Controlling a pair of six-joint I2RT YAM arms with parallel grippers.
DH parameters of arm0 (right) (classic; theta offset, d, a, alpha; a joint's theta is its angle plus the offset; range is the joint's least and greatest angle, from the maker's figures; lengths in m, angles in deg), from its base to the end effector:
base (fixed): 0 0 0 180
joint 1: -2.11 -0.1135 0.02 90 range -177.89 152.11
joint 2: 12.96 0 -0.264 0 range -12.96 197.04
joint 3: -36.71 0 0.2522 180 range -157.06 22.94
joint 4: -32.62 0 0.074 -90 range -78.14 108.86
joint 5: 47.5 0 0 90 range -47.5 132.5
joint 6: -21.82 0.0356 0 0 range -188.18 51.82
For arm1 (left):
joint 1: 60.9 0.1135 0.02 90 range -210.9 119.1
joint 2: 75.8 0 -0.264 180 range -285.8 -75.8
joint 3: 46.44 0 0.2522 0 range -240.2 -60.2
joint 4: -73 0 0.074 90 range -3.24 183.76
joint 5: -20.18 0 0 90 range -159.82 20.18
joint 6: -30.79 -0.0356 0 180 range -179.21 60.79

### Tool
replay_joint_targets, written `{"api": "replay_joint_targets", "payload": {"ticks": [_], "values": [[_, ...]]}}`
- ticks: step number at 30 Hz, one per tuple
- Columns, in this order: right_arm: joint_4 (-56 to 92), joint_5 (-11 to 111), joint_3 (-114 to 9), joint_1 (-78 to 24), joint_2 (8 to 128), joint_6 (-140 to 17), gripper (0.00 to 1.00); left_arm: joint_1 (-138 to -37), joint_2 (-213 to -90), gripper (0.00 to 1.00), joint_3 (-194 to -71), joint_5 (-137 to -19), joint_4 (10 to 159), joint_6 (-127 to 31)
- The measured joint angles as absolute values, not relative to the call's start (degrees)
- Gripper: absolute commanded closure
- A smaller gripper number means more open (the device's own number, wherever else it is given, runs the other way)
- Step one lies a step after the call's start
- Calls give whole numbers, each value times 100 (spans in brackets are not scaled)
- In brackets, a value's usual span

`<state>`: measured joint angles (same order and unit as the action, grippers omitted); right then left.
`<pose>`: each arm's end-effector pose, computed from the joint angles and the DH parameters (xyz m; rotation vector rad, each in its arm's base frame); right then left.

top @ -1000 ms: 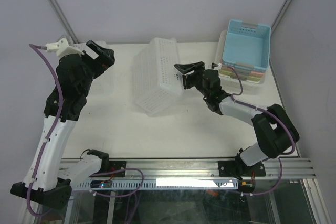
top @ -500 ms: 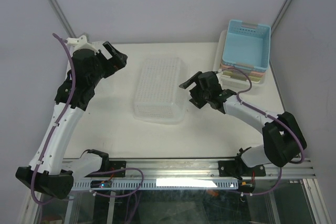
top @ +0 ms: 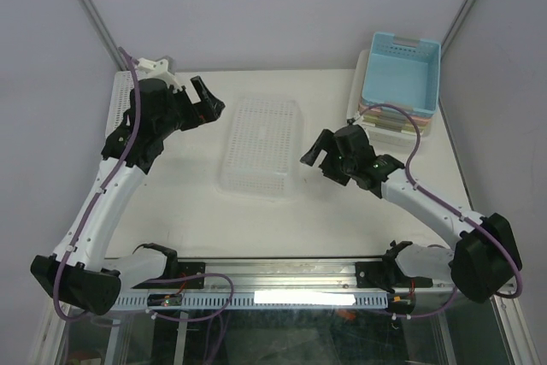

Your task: Turn the large container upside down

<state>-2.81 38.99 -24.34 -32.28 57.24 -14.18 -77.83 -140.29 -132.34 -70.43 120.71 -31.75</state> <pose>0.2138 0.1437 0.2449 0.4485 2.4108 0.6615 0.2289 -0.0701 0.3953 -0.1828 2.0580 -0.4950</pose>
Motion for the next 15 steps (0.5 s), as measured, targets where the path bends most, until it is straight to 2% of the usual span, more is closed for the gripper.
{"api": "replay_joint_targets", "payload": {"ticks": [3,5,7,11,15], "values": [[-266,4087,-2334,-3307,5512,-1726,47,-7925,-14138,1,-13195,-7064,12078,-3238],[-220,4173,-2312,-3416,5505,-1864,62,-8045,-14263,1,-13175,-7091,12080,-3267],[-165,4210,-2310,-3532,5558,-1921,71,-8153,-14398,1,-13173,-7126,12087,-3275],[-58,4249,-2380,-3650,5993,-2002,81,-8253,-14569,1,-13173,-7143,12104,-3291],[-123,4190,-2891,-3573,6887,-2148,84,-8268,-14630,1,-13171,-7141,12104,-3315]]}}
